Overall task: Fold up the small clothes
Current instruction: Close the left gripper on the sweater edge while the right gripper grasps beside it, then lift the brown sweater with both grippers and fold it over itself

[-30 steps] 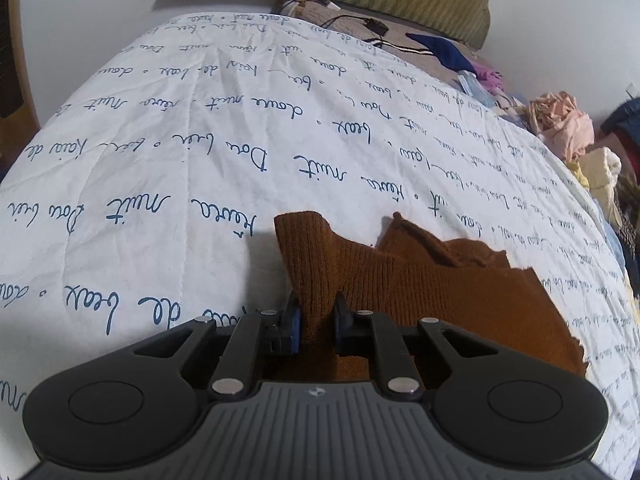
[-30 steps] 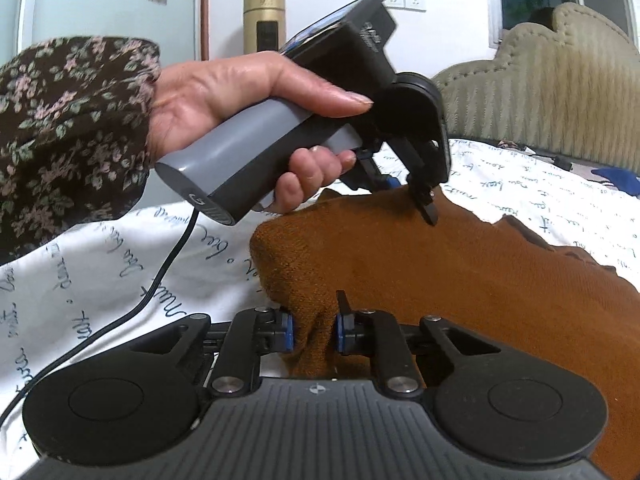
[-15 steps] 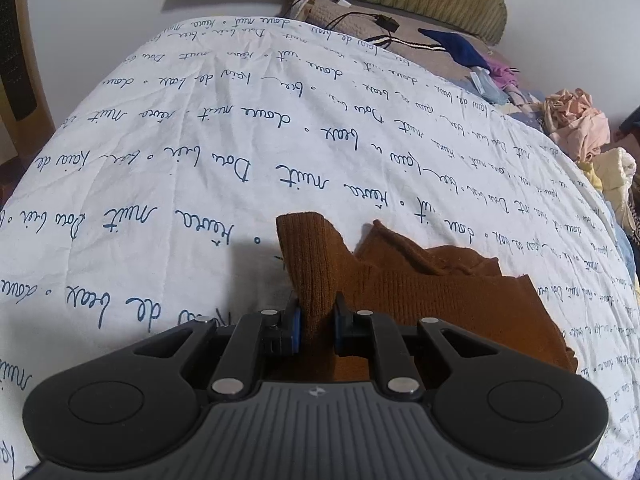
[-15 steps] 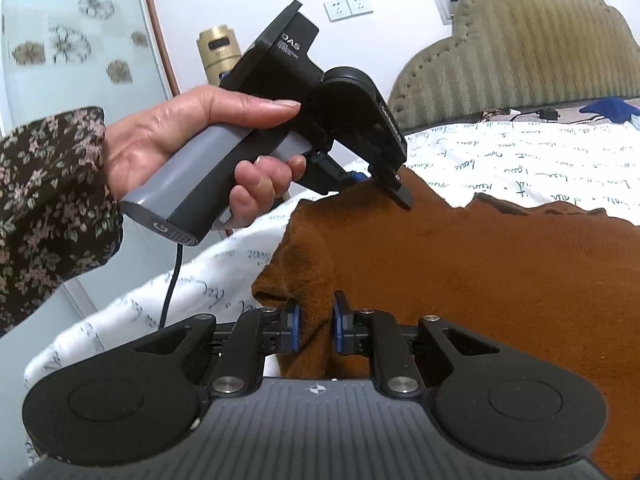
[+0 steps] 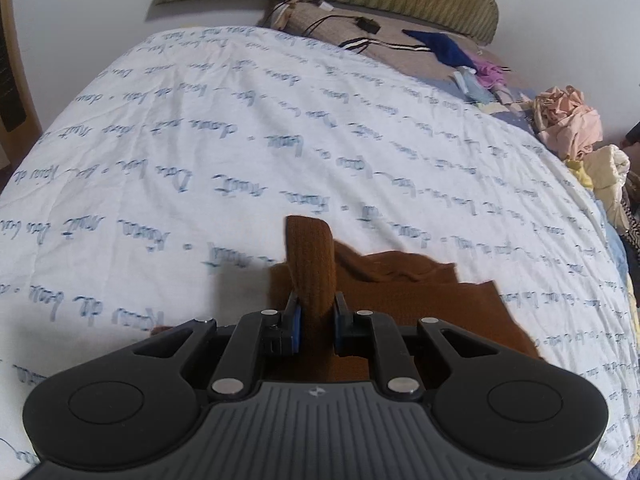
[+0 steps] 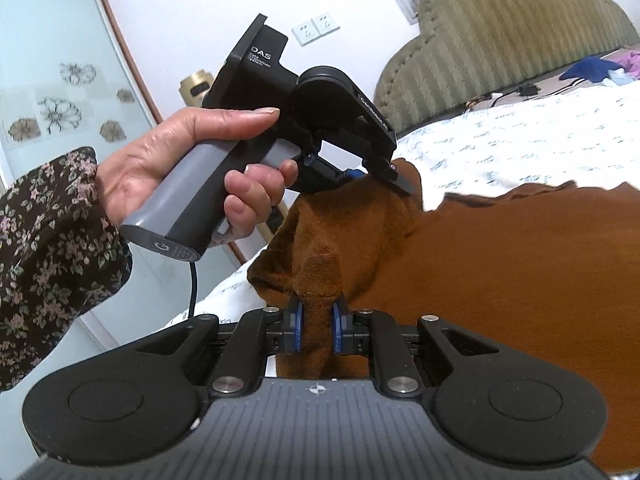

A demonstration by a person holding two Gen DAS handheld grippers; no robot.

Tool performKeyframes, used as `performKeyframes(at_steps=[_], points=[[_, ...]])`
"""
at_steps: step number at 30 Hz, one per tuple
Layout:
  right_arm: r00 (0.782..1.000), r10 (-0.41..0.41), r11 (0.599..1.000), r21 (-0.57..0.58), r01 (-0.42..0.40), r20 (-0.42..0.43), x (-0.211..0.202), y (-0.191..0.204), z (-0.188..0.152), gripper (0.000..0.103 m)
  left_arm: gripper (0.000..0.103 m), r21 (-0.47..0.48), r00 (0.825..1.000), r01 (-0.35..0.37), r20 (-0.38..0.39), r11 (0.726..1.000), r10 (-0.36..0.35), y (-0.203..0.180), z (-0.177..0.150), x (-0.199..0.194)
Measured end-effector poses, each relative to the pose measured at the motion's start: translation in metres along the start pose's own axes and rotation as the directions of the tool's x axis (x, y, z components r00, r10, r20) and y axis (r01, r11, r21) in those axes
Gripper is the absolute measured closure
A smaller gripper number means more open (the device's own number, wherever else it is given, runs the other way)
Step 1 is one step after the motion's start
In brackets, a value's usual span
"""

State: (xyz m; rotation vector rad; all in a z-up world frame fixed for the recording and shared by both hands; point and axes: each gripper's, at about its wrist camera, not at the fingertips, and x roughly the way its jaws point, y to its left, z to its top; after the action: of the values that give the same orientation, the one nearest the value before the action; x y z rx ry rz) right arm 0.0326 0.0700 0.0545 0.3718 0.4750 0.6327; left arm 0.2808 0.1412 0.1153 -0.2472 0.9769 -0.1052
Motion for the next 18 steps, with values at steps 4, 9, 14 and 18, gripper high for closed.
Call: performKeyframes(at_steps=[4,9,14,18], points=[[0.999,-0.02,1.0,0.021,0.019,0.036,-0.02,-0.012,0.001,0.085,0.094,0.008,0.999,0.035,0.031,0.999,-0.036,-0.03,-0.002,-0.004],[0.995,-0.07,0.996,0.062,0.065,0.075,-0.047,-0.032,0.002,0.085,0.094,0.025,0.996,0.067,0.057,0.997,-0.068,-0.071,-0.006,-0.002],[0.994,-0.1,0.987,0.135,0.092,0.054,-0.066,-0.059,-0.005,0.085,0.094,0.046,0.991,0.11,0.077,0.993,-0.113,-0.078,-0.018,-0.017],[0.998,-0.053,0.975,0.213,0.058,-0.029,-0.064,-0.079,-0.01,0.081,0.094,0.084,0.983,0.143,0.105,0.986,-0.151,-0.06,-0.058,-0.049]])
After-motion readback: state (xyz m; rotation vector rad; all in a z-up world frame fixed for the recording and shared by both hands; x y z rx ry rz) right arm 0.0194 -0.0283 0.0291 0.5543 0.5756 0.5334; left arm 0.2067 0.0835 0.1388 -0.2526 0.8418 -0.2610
